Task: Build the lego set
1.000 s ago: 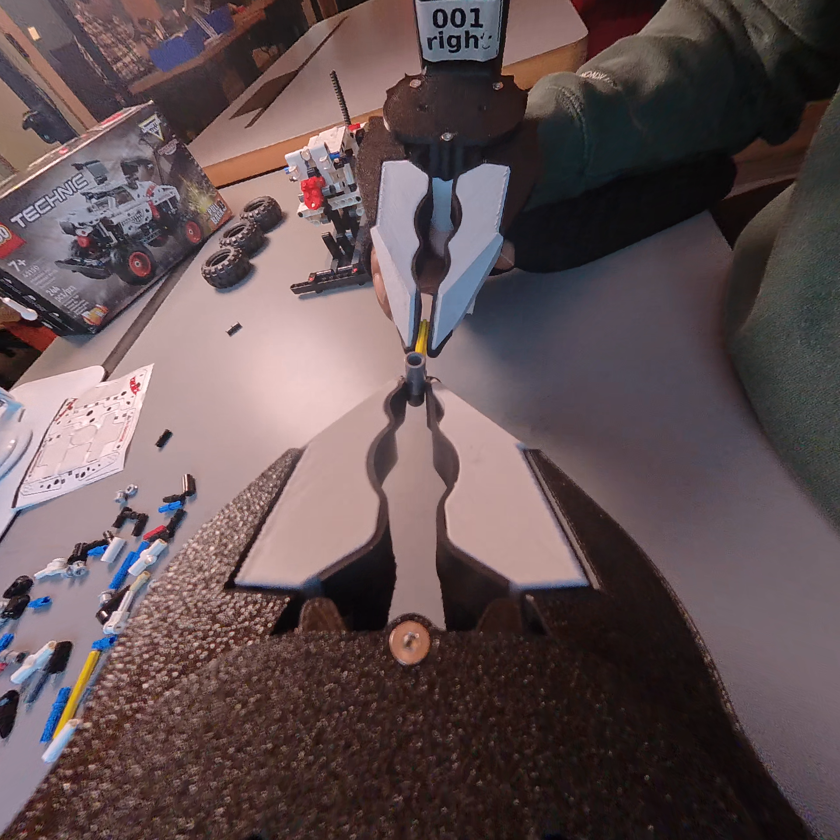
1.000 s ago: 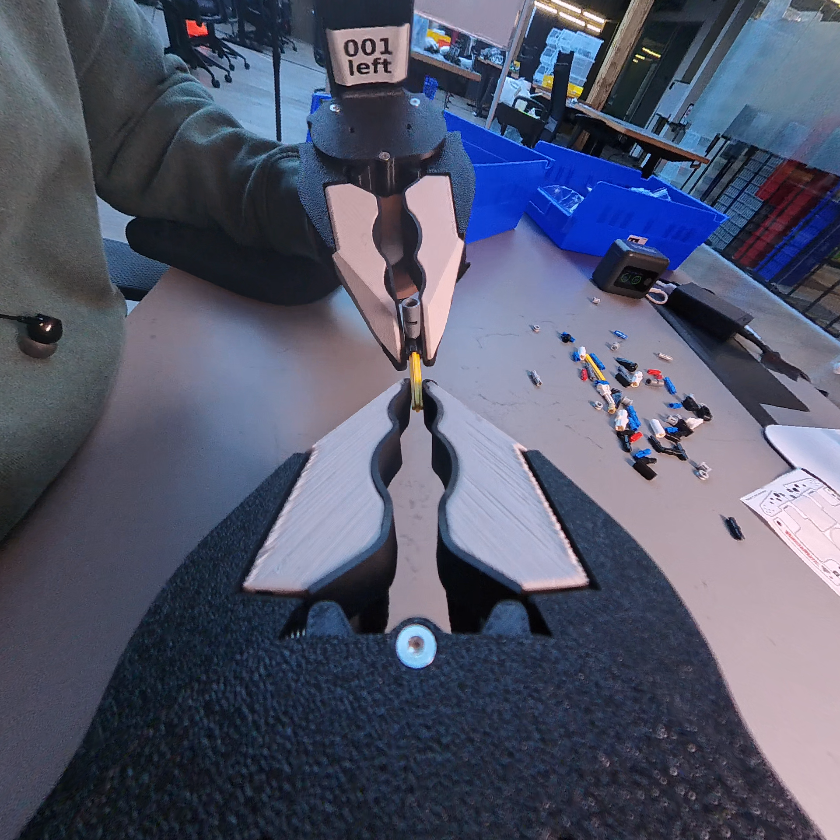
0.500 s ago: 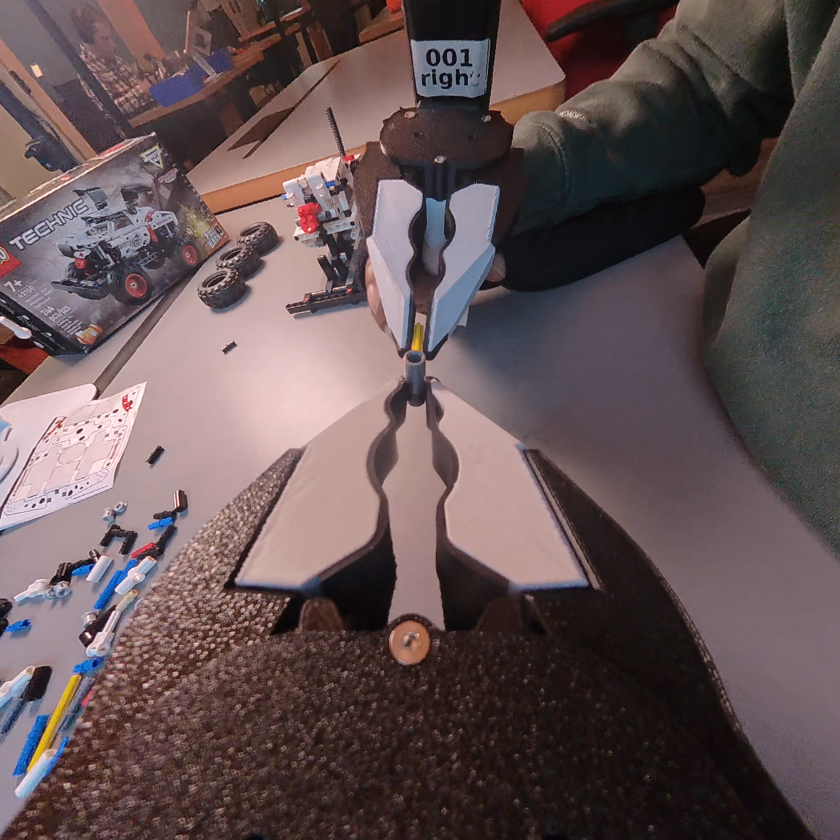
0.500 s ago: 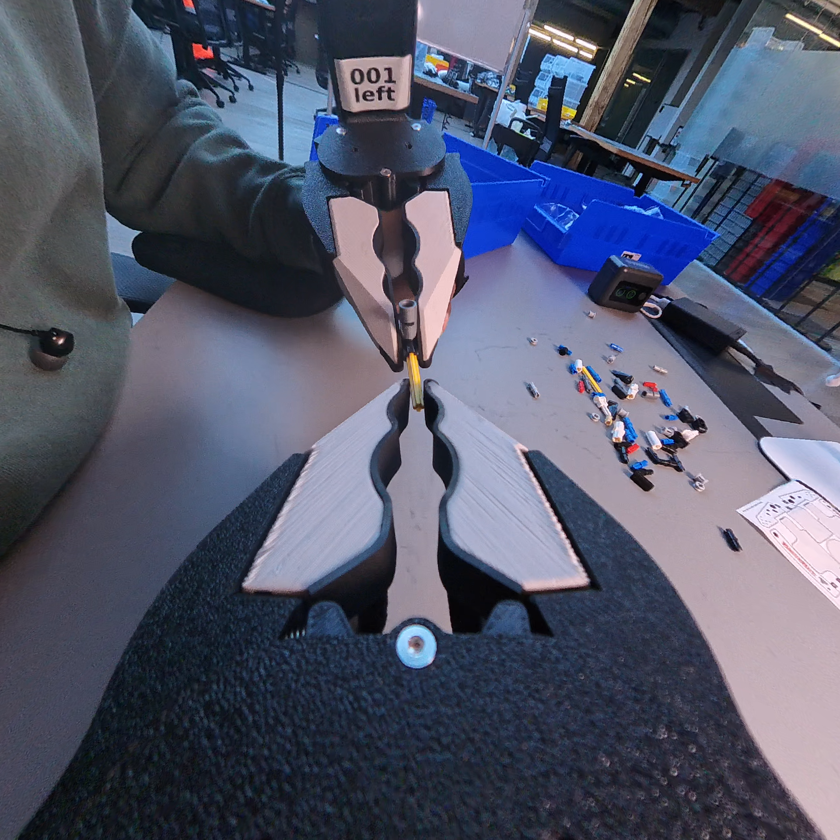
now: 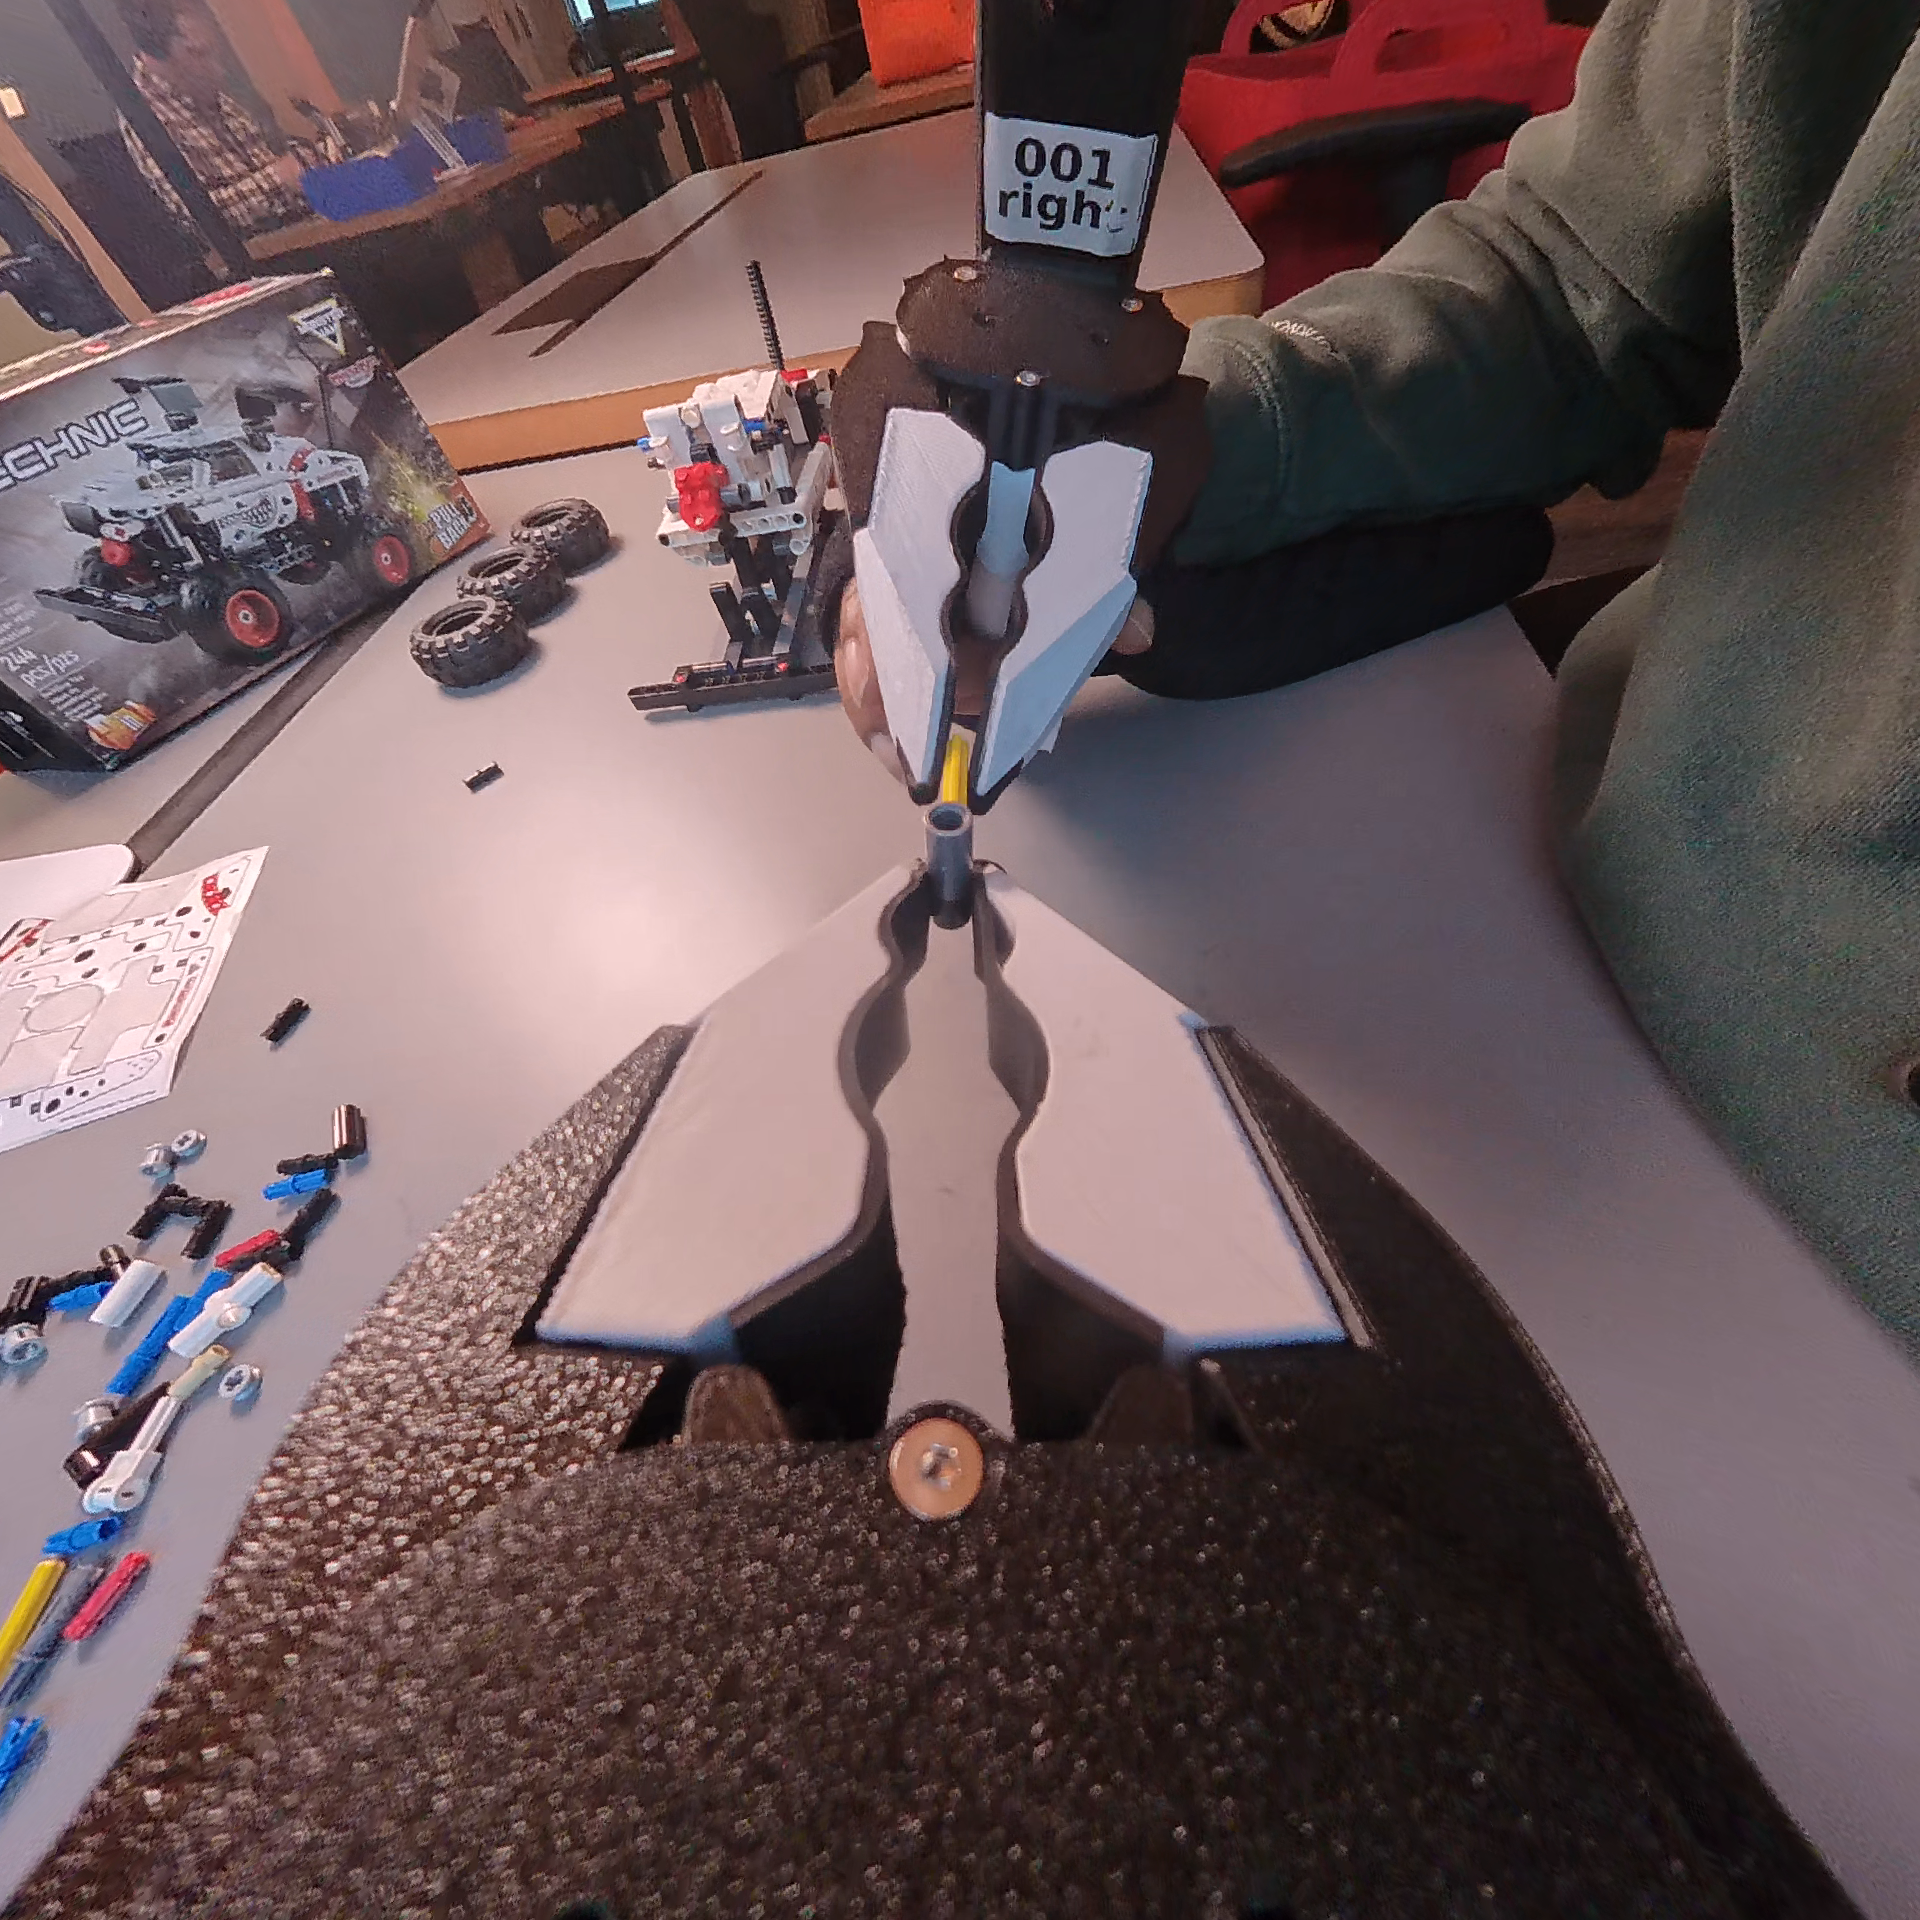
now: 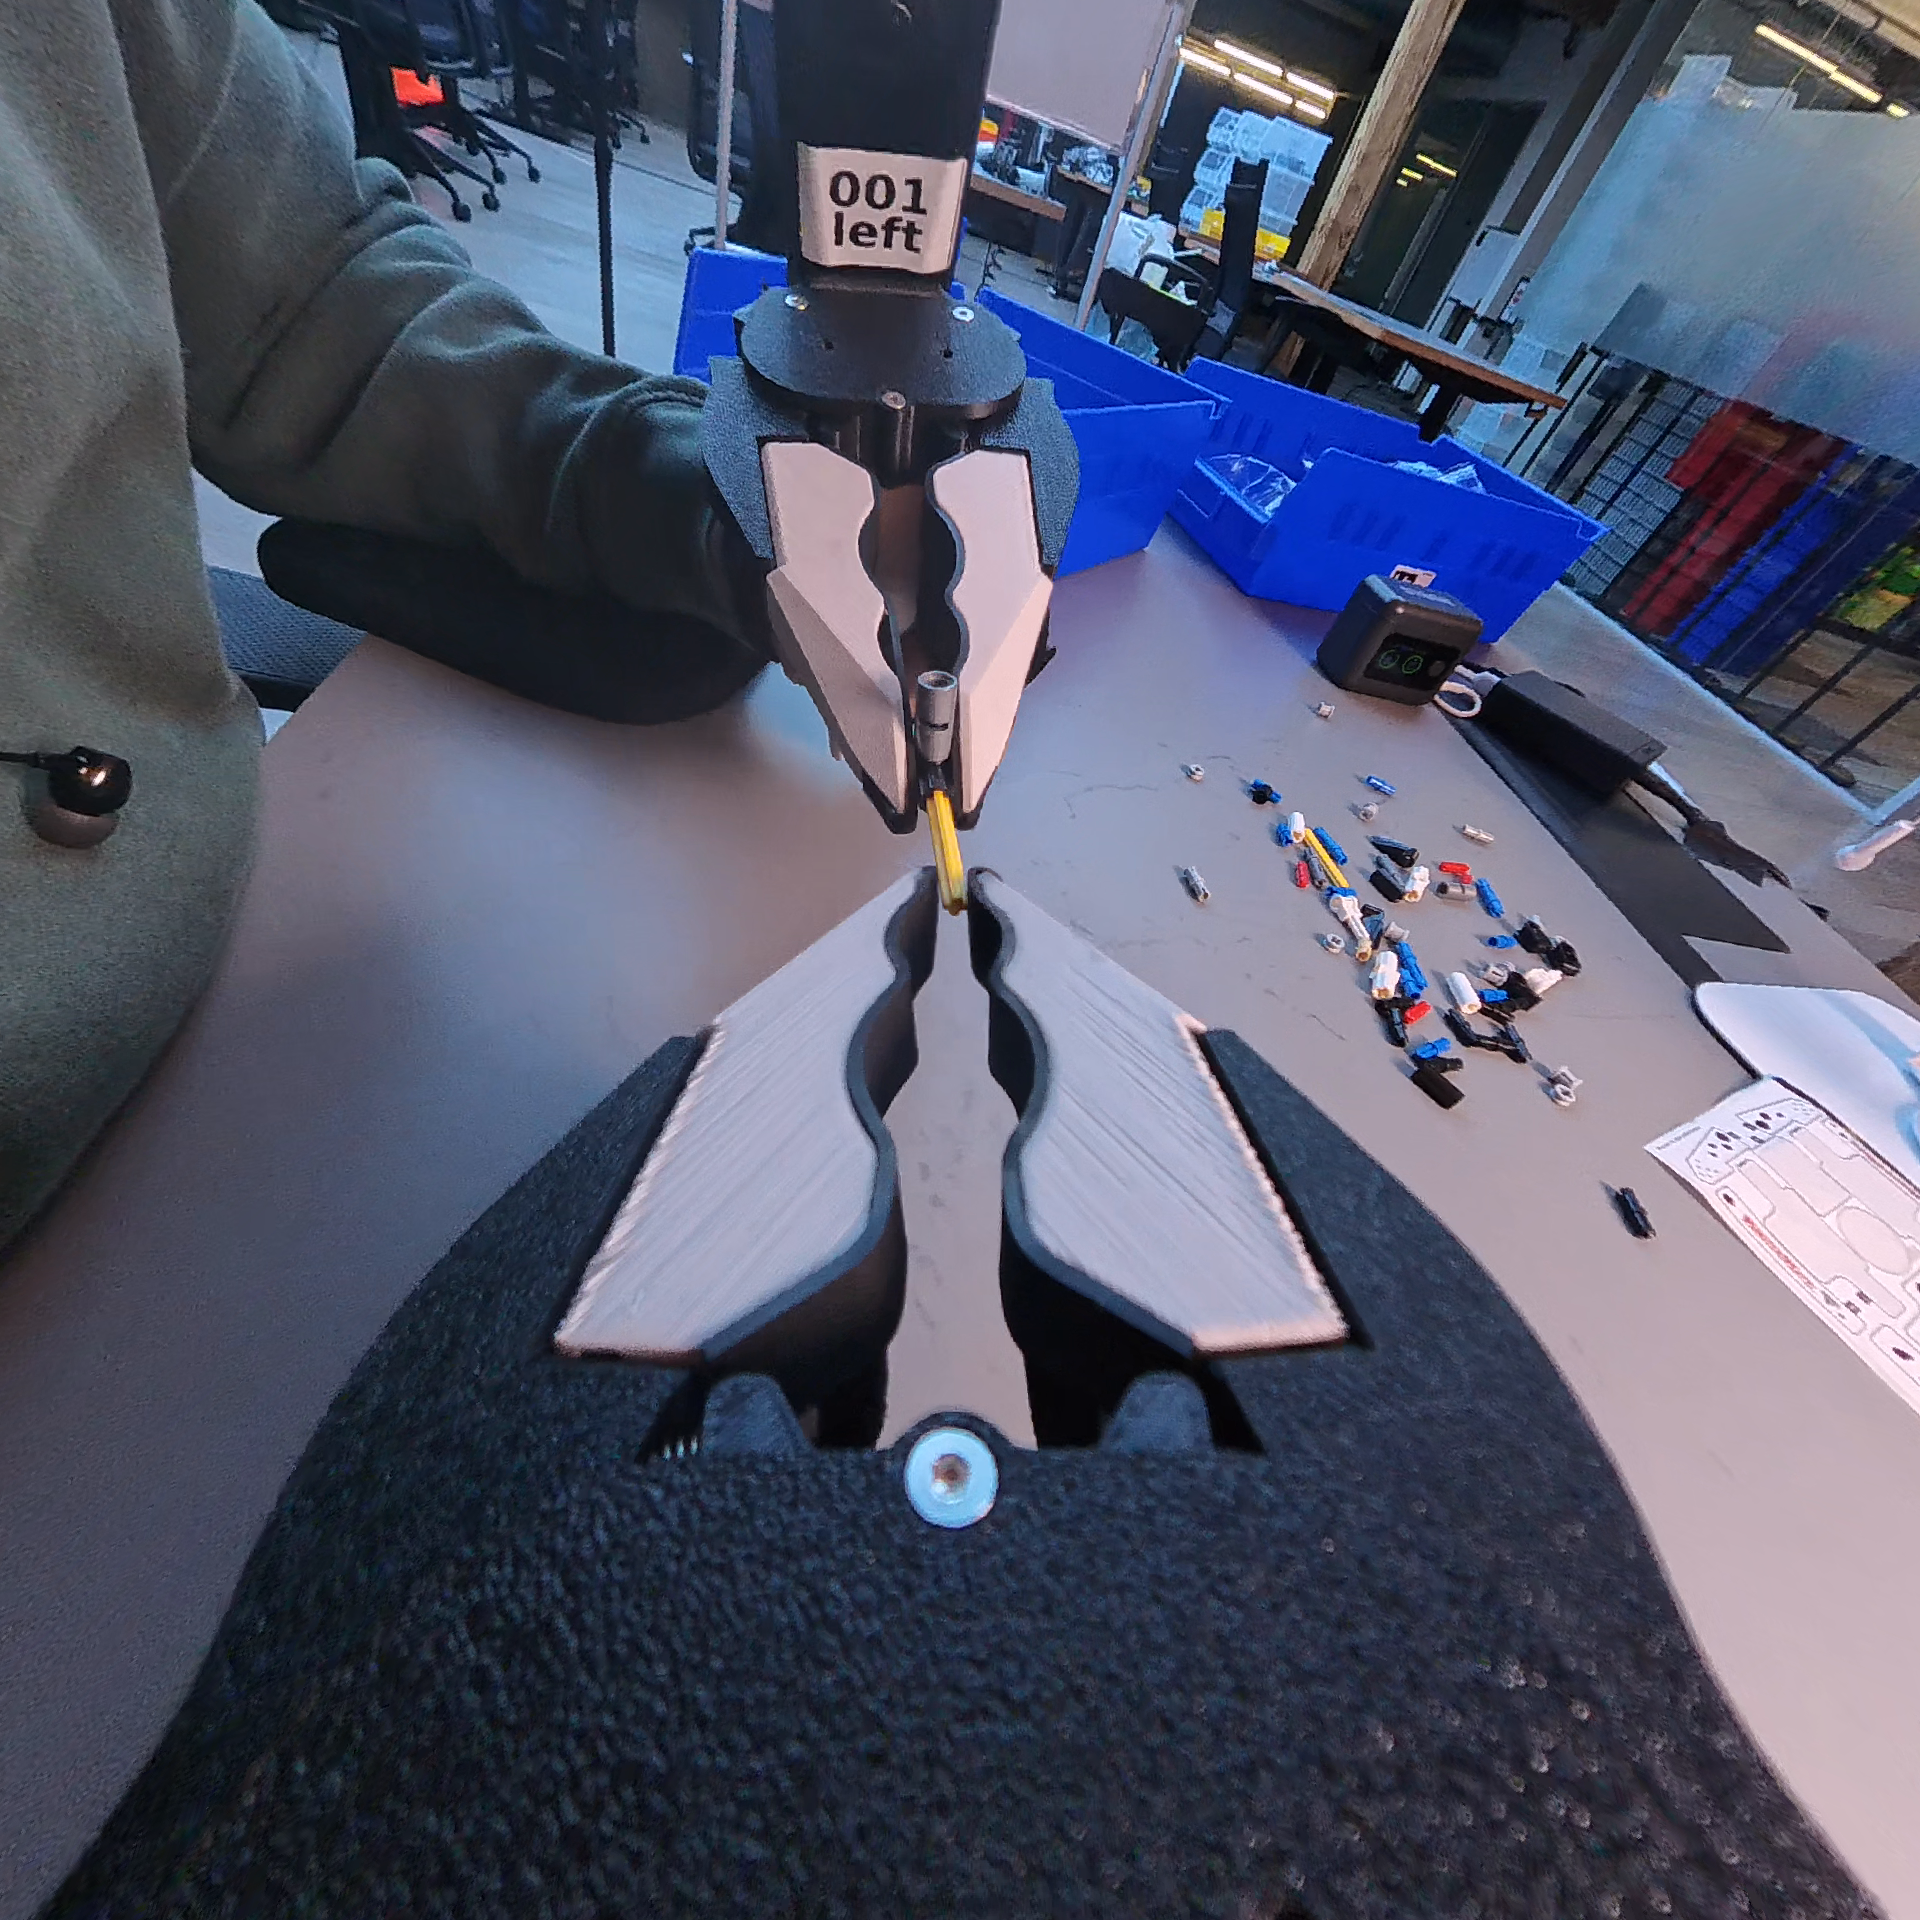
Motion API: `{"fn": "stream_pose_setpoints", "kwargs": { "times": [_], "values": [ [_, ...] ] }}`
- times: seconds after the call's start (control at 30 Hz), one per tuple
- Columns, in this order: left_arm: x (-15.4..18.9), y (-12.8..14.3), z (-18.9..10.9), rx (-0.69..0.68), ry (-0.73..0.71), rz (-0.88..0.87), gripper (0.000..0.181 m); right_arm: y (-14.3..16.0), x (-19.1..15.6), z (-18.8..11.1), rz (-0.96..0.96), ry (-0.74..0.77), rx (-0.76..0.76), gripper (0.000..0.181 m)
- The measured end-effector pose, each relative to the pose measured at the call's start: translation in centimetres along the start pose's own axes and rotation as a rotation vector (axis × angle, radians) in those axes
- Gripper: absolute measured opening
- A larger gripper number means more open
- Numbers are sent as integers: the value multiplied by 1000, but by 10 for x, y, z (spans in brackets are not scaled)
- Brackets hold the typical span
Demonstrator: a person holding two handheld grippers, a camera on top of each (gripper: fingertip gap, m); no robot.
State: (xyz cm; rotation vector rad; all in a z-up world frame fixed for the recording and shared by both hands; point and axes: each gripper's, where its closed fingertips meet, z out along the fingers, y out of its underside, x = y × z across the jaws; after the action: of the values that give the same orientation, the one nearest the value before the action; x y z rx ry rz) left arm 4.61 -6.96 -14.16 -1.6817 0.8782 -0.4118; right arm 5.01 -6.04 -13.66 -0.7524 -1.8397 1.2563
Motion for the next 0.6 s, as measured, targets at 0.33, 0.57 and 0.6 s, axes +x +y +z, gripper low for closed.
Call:
{"fn": "stream_pose_setpoints", "kwargs": {
  "times": [0.33,0.57,0.6],
  "values": [
    [-28,43,9,-208,-139,-72,8,48,18,7,23,100,-281,4],
    [-38,62,10,-298,-186,-123,17,79,28,3,73,168,-476,4],
    [-38,64,11,-311,-184,-130,21,81,26,4,72,165,-490,4]
  ]
}}
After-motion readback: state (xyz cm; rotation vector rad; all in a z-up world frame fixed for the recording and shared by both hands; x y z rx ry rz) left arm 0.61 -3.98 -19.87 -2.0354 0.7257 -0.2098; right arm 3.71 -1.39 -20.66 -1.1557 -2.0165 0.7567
